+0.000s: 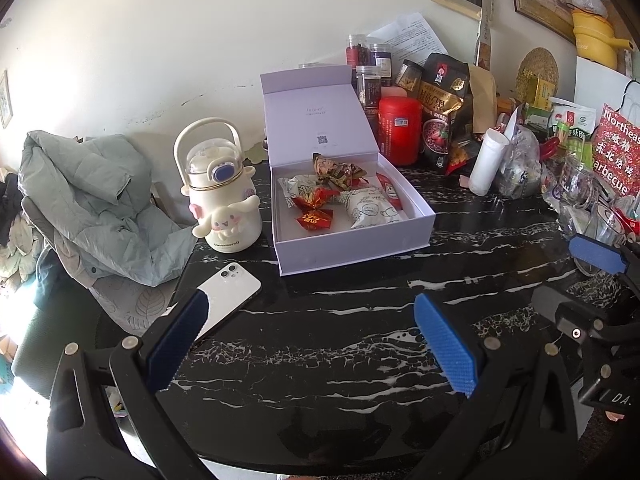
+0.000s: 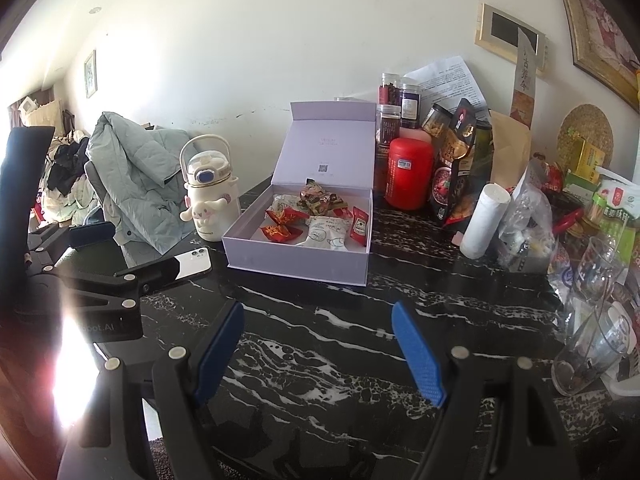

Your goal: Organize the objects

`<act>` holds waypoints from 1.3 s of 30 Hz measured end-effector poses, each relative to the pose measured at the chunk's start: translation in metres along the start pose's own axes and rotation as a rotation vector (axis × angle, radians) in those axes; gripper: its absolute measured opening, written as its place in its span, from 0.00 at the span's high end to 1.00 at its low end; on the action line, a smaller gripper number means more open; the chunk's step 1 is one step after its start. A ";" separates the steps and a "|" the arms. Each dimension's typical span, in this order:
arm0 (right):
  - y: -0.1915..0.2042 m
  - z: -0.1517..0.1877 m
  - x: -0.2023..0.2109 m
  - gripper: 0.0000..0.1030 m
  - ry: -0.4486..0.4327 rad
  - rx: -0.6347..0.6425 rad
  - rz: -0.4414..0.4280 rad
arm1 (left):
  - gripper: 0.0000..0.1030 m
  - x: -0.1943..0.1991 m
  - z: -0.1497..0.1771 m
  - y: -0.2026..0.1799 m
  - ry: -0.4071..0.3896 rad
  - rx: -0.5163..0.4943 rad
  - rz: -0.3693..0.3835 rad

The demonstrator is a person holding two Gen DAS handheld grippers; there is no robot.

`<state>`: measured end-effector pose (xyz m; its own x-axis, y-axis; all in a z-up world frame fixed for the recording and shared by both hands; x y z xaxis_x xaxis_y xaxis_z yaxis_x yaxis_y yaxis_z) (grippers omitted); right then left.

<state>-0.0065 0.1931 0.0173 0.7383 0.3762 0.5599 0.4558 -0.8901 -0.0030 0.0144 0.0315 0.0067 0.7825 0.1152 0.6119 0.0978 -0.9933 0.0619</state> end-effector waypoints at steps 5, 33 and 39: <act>0.001 0.000 -0.002 0.25 0.011 0.004 -0.001 | 0.00 -0.001 0.001 -0.003 0.010 -0.013 0.012; 0.000 -0.005 -0.031 0.25 0.053 0.012 -0.020 | 0.00 -0.024 0.001 -0.001 0.056 -0.005 0.030; -0.002 -0.008 -0.040 0.25 0.070 0.015 -0.026 | 0.00 -0.033 -0.003 -0.002 0.078 -0.001 0.061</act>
<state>-0.0412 0.1778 0.0013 0.6899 0.3795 0.6165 0.4822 -0.8761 -0.0003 -0.0136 0.0298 -0.0118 0.7366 0.0536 0.6742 0.0512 -0.9984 0.0234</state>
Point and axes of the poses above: each gripper's, at about its wrist camera, not at the fingertips, and x roughly against the way its jaws point, y to its left, z to its underside, the point moved 7 cm from there along -x, roughly the way its jaws point, and after that the axes turned 2 degrees about z, right-handed, at the moved point
